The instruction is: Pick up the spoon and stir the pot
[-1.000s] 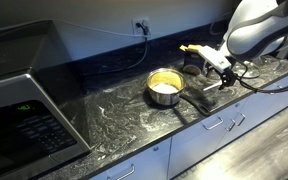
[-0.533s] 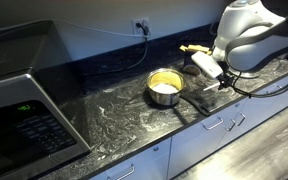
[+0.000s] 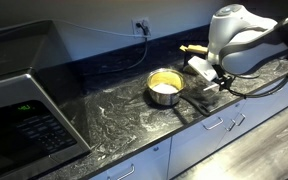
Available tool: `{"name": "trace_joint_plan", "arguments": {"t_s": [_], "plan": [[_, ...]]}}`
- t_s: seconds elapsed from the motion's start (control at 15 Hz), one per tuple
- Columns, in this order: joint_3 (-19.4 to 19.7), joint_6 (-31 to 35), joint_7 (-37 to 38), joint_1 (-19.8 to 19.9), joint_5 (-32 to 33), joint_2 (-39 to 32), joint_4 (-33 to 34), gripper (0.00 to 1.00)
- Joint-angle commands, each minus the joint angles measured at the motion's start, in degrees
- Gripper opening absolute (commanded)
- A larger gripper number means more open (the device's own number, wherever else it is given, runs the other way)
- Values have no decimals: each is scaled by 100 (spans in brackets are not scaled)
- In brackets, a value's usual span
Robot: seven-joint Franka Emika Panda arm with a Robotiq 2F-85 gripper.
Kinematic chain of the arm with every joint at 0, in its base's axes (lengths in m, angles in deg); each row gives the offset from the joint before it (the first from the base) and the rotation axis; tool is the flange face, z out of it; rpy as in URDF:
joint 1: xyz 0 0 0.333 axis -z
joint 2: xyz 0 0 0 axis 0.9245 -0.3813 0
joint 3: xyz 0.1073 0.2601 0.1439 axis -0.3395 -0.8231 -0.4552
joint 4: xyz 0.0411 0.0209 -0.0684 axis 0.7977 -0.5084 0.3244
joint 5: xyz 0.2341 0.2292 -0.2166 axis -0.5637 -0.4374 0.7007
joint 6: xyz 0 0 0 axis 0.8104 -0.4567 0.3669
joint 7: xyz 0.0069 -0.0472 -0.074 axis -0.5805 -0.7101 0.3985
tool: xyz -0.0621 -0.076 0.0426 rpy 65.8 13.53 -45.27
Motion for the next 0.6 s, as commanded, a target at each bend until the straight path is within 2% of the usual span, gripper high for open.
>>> {"name": "trace_joint_plan", "arguments": {"t_s": [0.0,0.53], "plan": [[-89,-467,98,1,49,-215,412,100],[-184,-860,71,17,30,-536,843,100]]}}
